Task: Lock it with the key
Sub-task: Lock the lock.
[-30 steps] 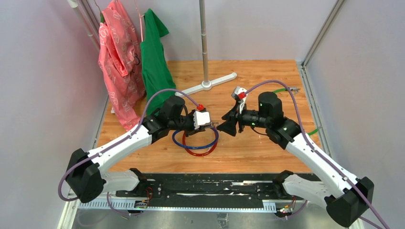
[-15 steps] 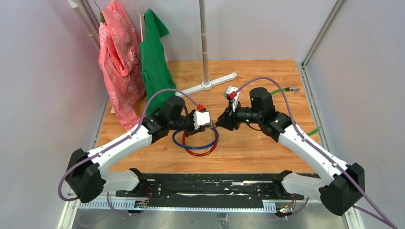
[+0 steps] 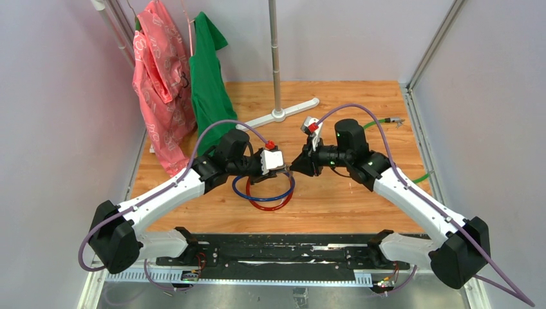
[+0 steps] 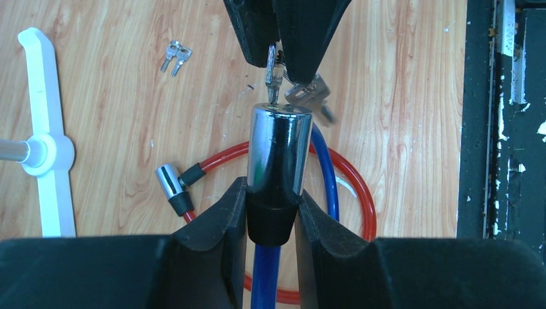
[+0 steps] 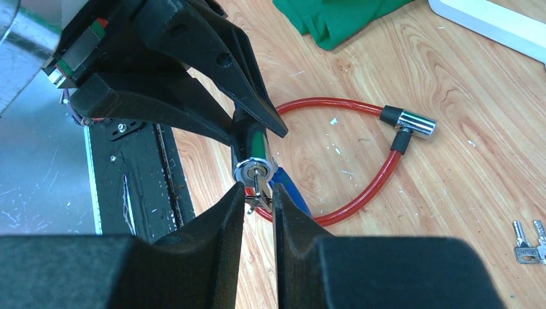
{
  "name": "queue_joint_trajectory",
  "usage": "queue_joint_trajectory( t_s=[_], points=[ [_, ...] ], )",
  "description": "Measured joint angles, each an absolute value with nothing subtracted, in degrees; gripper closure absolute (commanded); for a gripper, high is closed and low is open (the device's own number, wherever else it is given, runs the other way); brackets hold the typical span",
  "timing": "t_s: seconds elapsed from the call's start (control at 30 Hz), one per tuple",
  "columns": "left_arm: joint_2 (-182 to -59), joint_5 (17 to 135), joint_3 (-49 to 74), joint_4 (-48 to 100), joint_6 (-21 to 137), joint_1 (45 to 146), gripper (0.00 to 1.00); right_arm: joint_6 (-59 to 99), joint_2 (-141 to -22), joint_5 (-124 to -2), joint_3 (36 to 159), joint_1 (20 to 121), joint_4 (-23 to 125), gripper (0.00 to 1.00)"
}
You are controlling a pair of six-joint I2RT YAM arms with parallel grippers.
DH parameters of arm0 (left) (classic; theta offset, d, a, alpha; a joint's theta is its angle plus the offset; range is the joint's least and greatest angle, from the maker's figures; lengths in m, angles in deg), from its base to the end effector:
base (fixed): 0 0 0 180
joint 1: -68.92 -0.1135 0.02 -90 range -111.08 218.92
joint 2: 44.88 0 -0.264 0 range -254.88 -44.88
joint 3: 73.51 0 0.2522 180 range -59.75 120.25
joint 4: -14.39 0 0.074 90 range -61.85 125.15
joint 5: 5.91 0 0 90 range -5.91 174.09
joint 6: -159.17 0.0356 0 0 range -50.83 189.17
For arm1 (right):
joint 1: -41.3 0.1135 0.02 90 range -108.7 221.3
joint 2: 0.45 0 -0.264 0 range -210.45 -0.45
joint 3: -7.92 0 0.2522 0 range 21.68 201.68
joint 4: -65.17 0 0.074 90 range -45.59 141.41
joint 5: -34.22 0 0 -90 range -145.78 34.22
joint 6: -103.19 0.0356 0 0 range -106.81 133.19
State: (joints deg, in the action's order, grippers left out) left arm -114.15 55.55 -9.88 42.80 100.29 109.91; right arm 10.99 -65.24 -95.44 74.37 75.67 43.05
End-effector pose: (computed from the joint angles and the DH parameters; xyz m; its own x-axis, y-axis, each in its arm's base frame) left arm 0.1887 -0.1865 0.2767 0.0904 0.5229 -0.8476 0.9675 0.1556 0.1992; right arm 0.1974 0.1625 0.3242 -0.2527 -0.2086 -0.9448 -0.9386 0.2901 0.1870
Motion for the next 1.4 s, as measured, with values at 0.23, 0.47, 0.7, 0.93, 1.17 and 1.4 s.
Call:
queue_joint_trajectory(
  t_s=[0.23, 0.47, 0.7, 0.93, 1.17, 1.4],
  points=[
    [-114.15, 55.6, -9.88, 43.31, 100.29, 109.93, 1.0, 13.33, -66.77, -95.83, 74.37, 75.69, 44.19, 1.0],
    [-114.13, 56.93, -10.08, 43.02, 100.03, 110.2, 1.0, 23.19, -68.58, -93.45, 77.71, 75.69, 38.59, 1.0],
    [-113.69, 58.72, -11.39, 41.73, 98.8, 110.81, 1.0, 39.14, -73.2, -91.72, 83.31, 75.41, 29.81, 1.0],
    [-113.63, 59.03, -12.0, 41.65, 98.76, 111.38, 1.0, 50.03, -75.36, -92.64, 84.95, 74.29, 24.76, 0.62],
    [-113.26, 61.63, -11.98, 39.37, 98.69, 110.92, 1.0, 52.17, -73.33, -94.02, 85.93, 74.4, 15.64, 0.39],
    [-113.26, 61.85, -11.98, 39.33, 98.74, 110.89, 1.0, 44.5, -71.05, -94.04, 92.12, 73.77, 10.4, 0.38]
  ],
)
